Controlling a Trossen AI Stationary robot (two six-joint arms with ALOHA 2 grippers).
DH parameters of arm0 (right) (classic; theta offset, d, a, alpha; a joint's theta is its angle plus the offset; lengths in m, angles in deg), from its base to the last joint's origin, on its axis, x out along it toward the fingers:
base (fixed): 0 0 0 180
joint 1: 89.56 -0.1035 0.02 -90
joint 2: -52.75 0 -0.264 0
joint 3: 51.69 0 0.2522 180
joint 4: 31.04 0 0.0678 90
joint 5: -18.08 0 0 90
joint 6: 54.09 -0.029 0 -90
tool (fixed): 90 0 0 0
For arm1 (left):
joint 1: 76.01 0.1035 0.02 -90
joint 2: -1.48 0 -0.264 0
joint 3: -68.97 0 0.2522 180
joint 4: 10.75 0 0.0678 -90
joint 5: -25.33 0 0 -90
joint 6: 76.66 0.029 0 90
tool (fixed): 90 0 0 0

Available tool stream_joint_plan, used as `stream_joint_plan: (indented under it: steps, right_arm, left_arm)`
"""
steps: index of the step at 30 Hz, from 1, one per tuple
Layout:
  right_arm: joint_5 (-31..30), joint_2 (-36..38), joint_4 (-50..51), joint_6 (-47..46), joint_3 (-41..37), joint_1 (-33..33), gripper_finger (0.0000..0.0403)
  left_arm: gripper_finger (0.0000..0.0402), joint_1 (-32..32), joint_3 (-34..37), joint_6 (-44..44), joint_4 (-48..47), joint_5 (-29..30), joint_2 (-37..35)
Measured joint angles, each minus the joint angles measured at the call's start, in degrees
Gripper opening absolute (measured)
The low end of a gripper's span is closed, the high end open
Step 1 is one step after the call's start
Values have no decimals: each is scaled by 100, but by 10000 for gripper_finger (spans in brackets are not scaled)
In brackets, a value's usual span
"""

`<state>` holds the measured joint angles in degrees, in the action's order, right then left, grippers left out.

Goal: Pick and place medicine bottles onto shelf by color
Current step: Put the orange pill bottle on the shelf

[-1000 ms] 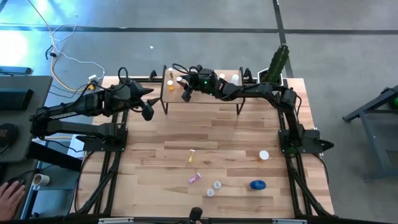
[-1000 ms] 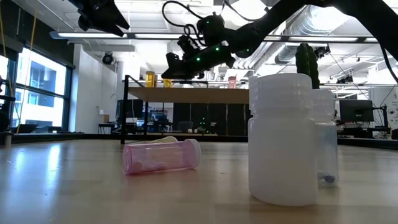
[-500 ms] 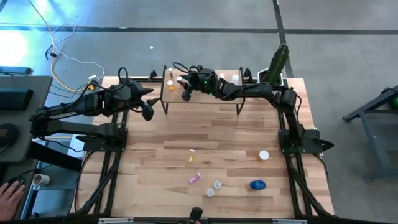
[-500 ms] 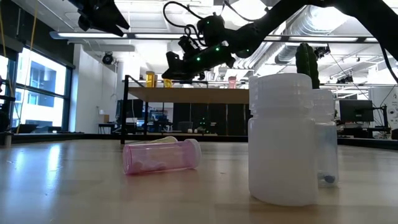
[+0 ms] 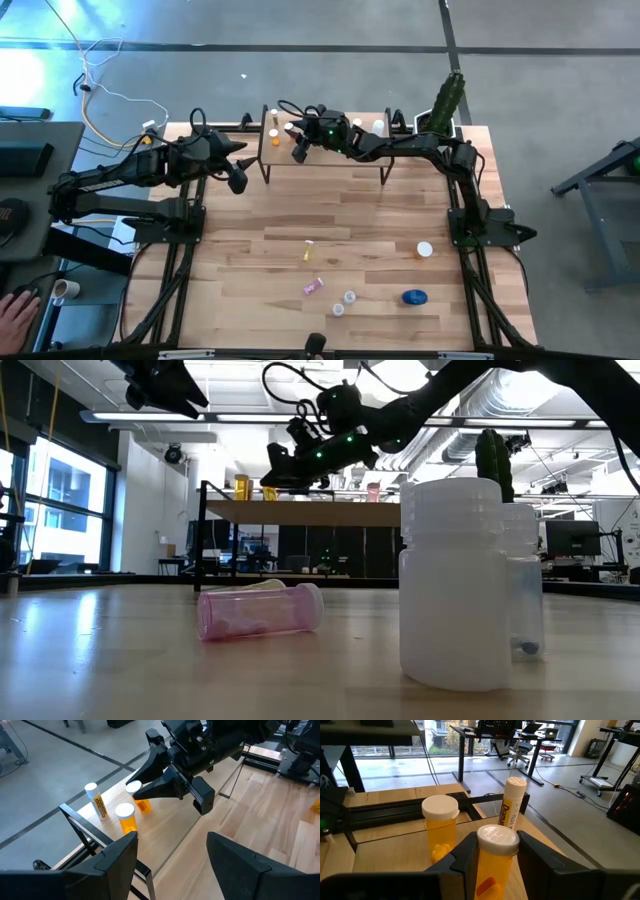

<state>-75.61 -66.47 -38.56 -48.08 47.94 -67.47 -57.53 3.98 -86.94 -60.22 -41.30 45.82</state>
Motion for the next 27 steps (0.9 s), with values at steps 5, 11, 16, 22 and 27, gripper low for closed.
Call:
stream_joint_plan:
  steps: [5,11,16,22,27]
  right_arm:
    - [-1,-4,45,-24,-2,0,130]
    - [-5,-30,89,-108,-31,0,144]
    - [-3,-28,90,-108,-22,0,151]
    - [-5,-26,14,-108,-22,0,152]
    - [-3,-25,-90,-108,-22,0,152]
  left_arm:
    - [227,0,0,0,0,-1,0]
    - [227,0,0,0,-1,-1,0]
    - [227,-2,0,0,-2,-1,0]
    - [227,-1,0,0,-2,-1,0]
    - [227,-1,0,0,-2,-1,0]
